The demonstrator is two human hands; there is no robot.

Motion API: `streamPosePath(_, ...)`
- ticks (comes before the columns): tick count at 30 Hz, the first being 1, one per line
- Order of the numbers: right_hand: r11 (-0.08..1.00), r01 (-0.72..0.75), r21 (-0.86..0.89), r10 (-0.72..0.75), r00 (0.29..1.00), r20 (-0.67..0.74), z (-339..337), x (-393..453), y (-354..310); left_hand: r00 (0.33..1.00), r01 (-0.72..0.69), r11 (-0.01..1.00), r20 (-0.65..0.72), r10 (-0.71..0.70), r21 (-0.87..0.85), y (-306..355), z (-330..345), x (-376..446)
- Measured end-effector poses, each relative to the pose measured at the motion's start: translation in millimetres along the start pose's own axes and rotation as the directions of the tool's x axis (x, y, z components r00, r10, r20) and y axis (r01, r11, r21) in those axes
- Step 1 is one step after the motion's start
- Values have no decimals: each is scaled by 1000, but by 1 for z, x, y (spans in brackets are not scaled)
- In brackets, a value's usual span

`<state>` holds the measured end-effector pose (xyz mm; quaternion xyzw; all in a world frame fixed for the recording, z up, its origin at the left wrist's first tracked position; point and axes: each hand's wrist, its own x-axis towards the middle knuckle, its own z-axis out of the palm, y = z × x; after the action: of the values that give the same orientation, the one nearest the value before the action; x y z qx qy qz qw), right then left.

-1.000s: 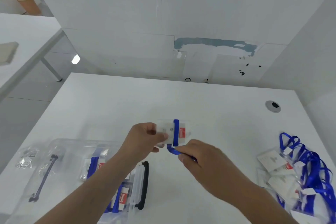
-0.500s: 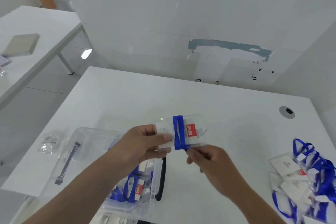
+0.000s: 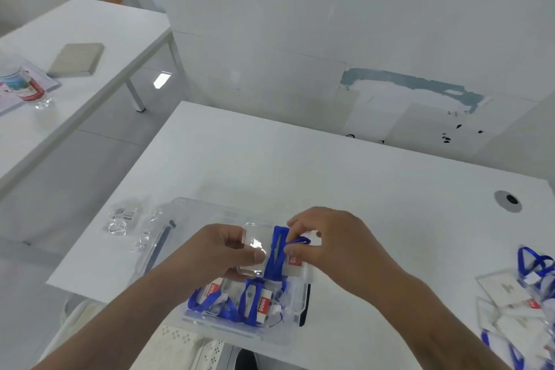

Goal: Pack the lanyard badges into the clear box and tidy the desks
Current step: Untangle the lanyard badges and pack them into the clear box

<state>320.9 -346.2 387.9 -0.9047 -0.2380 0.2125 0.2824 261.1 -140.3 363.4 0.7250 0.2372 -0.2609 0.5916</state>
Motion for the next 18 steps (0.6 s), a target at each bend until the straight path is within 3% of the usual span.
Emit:
streamPosePath(5, 997, -50, -61, 58, 989, 137, 36, 27, -13, 988, 149, 989, 33, -150, 18, -30, -20, 6)
streamPosePath(9, 989, -61, -137, 90, 972, 219, 64, 47, -16, 981, 181, 983, -75, -181, 2, -56, -29, 21)
streamPosePath(14, 921, -37, -388, 176, 927, 331, 101, 63, -12, 975, 206, 930, -148, -168, 305, -81, -25, 48)
streamPosePath(18, 856, 12, -516, 217, 899, 380, 128, 67, -7, 966, 257, 757, -161, -201, 601, -92, -13, 70)
